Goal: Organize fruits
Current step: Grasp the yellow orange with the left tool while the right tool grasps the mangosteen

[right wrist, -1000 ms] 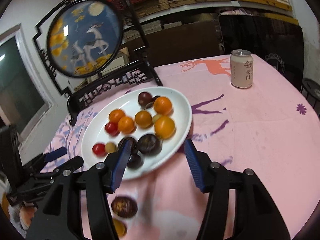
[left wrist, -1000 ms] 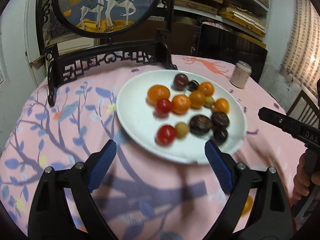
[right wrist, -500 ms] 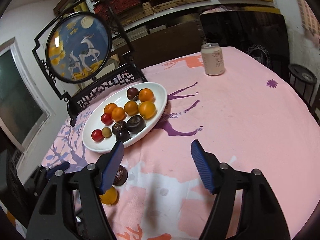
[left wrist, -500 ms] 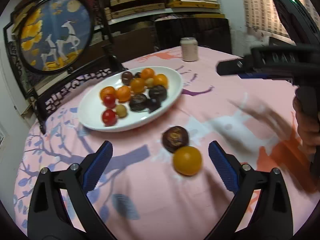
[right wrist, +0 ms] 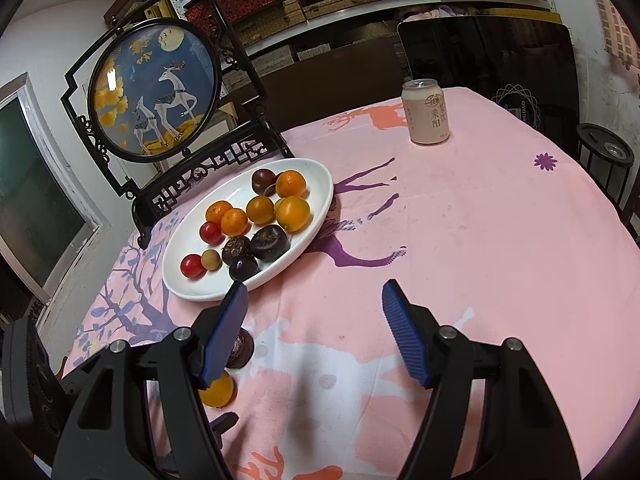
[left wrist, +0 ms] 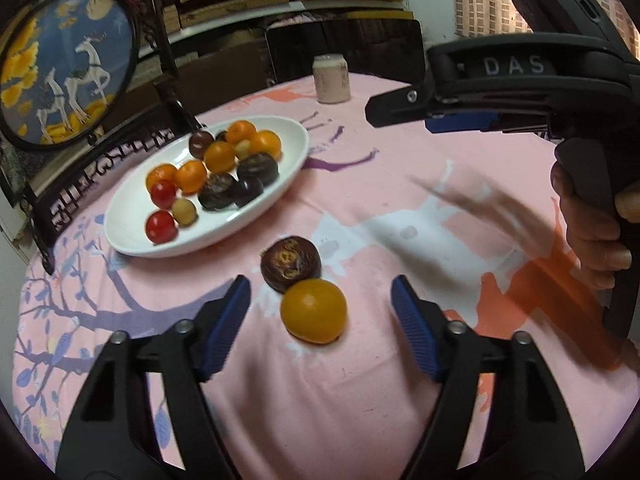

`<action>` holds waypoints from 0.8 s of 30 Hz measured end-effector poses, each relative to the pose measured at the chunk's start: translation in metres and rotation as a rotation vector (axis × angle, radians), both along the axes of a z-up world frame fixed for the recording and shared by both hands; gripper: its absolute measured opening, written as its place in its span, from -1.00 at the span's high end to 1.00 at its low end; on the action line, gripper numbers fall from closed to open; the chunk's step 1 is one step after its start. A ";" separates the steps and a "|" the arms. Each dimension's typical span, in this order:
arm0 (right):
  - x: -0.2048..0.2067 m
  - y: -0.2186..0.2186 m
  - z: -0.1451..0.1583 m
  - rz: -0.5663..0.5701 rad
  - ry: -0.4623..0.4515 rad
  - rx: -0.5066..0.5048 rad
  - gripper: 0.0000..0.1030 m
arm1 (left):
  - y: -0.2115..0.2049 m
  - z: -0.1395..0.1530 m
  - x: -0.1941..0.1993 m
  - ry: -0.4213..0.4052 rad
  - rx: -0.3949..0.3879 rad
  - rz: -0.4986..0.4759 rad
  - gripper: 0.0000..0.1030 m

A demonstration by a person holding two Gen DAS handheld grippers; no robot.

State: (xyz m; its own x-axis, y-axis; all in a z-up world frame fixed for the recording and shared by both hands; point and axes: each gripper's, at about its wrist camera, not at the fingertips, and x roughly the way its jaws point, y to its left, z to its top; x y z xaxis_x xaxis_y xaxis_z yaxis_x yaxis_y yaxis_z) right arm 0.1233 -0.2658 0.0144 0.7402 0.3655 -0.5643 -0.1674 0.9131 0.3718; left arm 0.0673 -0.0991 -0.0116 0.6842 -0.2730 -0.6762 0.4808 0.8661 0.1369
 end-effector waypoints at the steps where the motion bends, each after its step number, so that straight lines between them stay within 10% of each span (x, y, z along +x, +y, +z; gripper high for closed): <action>1: 0.000 0.000 0.000 0.001 0.002 -0.001 -0.36 | 0.001 -0.001 0.001 0.012 -0.007 -0.001 -0.31; 6: 0.001 0.003 -0.002 0.009 0.006 -0.015 -0.36 | 0.005 -0.008 0.010 0.092 -0.029 0.012 0.28; 24: -0.008 0.094 -0.034 0.247 -0.024 -0.313 -0.17 | 0.104 -0.004 0.045 0.153 -0.159 0.368 0.28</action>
State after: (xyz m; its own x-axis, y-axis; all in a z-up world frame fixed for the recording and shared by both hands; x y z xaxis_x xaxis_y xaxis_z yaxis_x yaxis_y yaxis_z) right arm 0.1149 -0.1718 -0.0201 0.6658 0.3470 -0.6606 -0.4012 0.9129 0.0752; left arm 0.1125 0.0046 -0.0160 0.6506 -0.1385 -0.7467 0.1406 0.9882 -0.0609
